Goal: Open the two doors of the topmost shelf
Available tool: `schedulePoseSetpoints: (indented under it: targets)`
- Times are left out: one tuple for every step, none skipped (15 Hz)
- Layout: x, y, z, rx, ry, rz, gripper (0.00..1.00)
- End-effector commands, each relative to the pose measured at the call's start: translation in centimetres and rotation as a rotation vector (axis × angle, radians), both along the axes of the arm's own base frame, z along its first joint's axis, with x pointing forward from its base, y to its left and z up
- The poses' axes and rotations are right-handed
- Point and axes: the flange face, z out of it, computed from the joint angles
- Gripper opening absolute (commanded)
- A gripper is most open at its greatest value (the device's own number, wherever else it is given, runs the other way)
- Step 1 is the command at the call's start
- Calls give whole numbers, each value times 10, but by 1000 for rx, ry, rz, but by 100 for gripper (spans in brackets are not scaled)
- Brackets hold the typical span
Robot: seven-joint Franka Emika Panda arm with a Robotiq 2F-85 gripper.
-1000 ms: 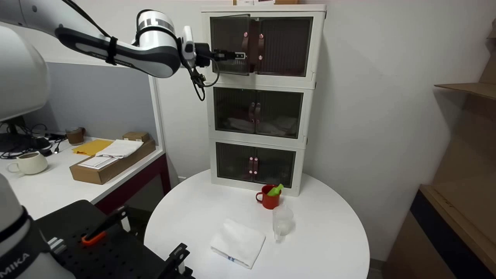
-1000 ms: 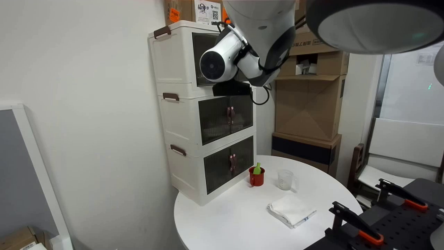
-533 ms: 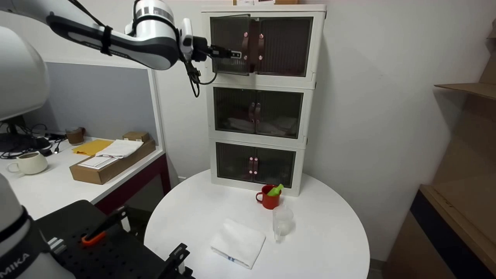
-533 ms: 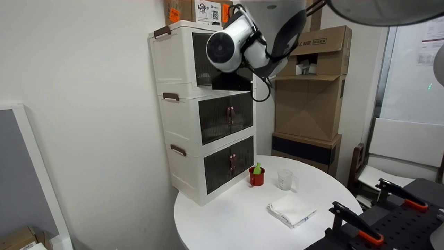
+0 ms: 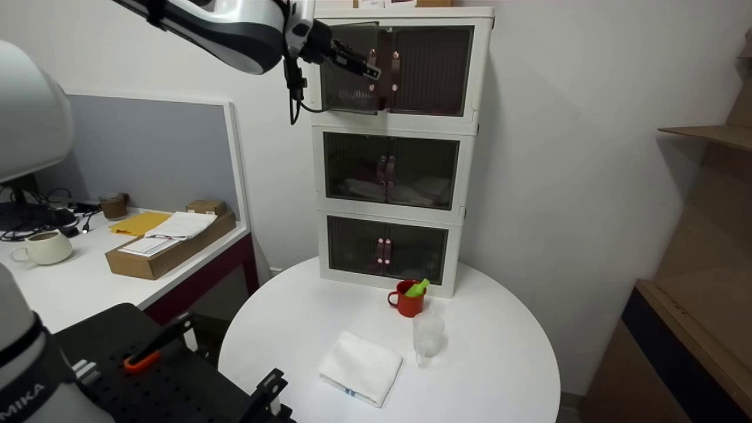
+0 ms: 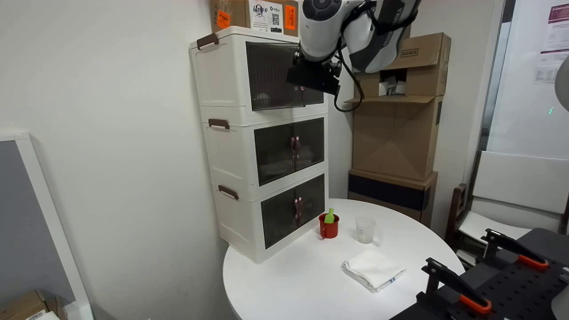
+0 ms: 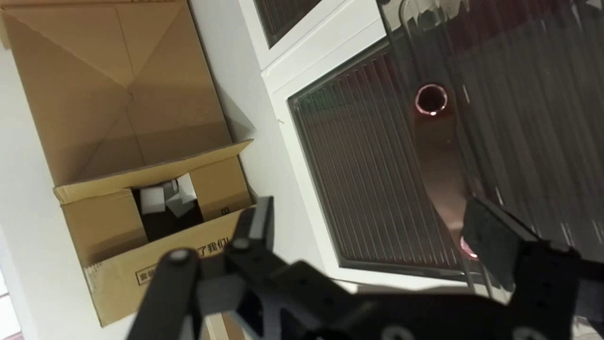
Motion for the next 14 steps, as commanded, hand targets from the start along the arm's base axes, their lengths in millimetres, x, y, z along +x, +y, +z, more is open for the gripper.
schedulePoseSetpoints:
  targets:
    - [-13, -8, 13, 180, 54, 44, 100]
    - [-15, -9, 19, 220, 43, 41, 100]
    - [-18, -9, 28, 253, 21, 32, 100]
    - [-19, -9, 37, 285, 2, 26, 100]
    - [-20, -14, 45, 326, -26, -29, 100]
    - [-19, -17, 51, 365, -35, -72, 100]
    - [-18, -24, 57, 388, -32, -131, 100]
    - [-15, -29, 64, 416, -33, -184, 100]
    - [-14, -33, 73, 456, -37, -235, 100]
    - [-12, -34, 82, 503, -49, -282, 100]
    - [-11, -36, 93, 544, -77, -313, 100]
    - [-10, -36, 105, 579, -110, -338, 100]
    - [-9, -37, 118, 610, -142, -356, 100]
    - [-8, -39, 130, 635, -173, -382, 100]
